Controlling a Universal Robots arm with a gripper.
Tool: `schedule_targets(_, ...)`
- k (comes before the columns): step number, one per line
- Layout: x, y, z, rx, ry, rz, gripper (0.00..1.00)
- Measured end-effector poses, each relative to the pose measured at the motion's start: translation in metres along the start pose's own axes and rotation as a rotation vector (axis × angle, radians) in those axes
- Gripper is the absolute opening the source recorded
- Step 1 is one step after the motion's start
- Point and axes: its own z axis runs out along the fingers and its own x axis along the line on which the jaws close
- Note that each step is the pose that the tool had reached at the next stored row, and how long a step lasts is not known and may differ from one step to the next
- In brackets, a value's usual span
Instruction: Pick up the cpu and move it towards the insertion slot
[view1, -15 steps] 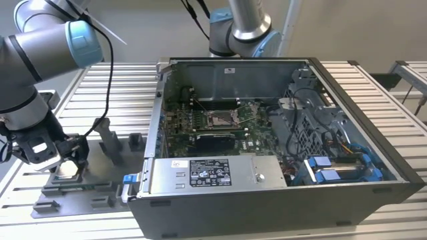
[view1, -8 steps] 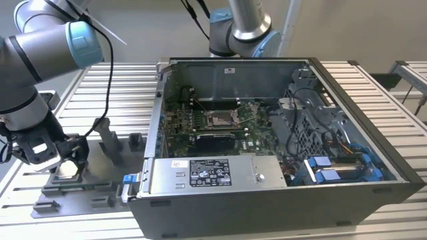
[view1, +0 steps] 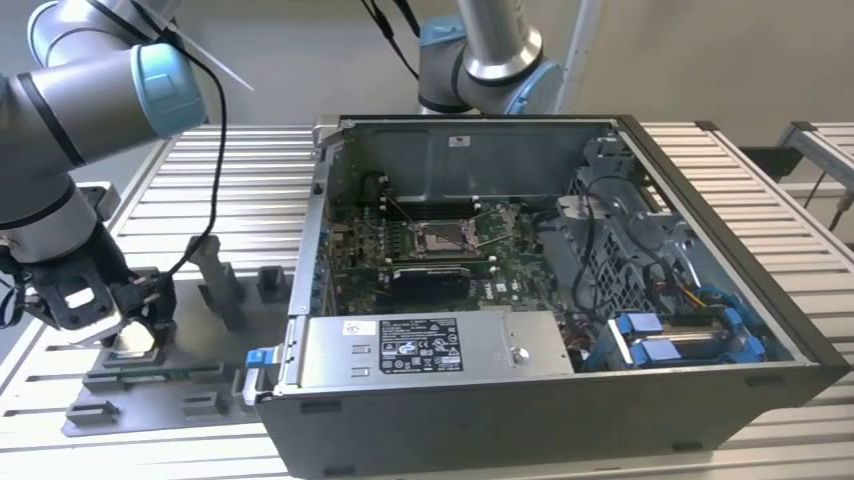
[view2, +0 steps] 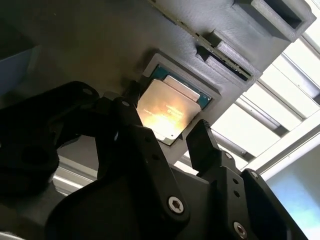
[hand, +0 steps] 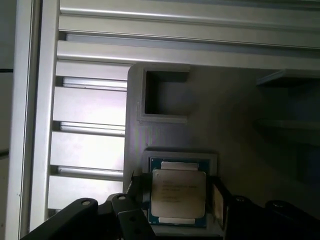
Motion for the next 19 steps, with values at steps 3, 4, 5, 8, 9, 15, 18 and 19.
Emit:
schedule_targets(3,0.0000,0.0000,0.0000,0.0000,0.0001,0.000,0.00)
schedule_targets(4,0.0000,0.0000,0.0000,0.0000,0.0001,0.000,0.00)
schedule_targets(5,0.0000,0.0000,0.0000,0.0000,0.0001,0.000,0.00)
schedule_targets(8,0.0000,0.0000,0.0000,0.0000,0.0000,0.000,0.00)
schedule_targets(9,0.0000,0.0000,0.0000,-0.0001,0.0000,0.000,0.00)
schedule_targets(15,0.0001,0.0006,-0.0153,-0.0001,0.0006,0.003,0.00)
schedule_targets(18,0.0001,0.0011,-0.0290,-0.0001,0.0006,0.003,0.00)
schedule_targets(19,0.0001,0.0013,-0.0334,-0.0001,0.0007,0.004,0.00)
